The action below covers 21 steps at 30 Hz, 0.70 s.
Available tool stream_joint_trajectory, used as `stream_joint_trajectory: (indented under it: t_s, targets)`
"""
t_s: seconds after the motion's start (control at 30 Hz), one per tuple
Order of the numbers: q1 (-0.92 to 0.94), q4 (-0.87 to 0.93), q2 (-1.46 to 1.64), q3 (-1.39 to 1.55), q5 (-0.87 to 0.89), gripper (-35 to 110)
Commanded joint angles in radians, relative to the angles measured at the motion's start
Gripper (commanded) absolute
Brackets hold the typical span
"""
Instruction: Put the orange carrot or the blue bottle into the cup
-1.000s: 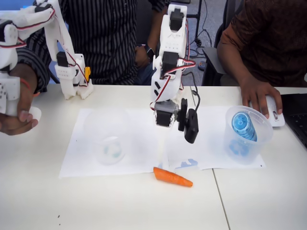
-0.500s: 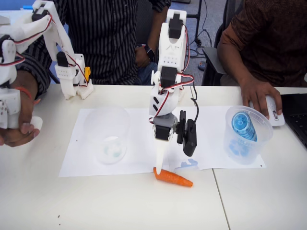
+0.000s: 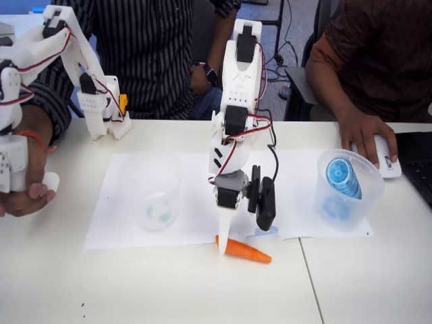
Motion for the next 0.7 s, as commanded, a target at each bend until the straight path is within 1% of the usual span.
stream_joint_trajectory:
  t_s: [0.0,0.67]
  targets:
    - [0.025,0.012,0.035,-0.118,0.025,29]
    - [0.008,0.012,-0.067,-0.170,0.023,28]
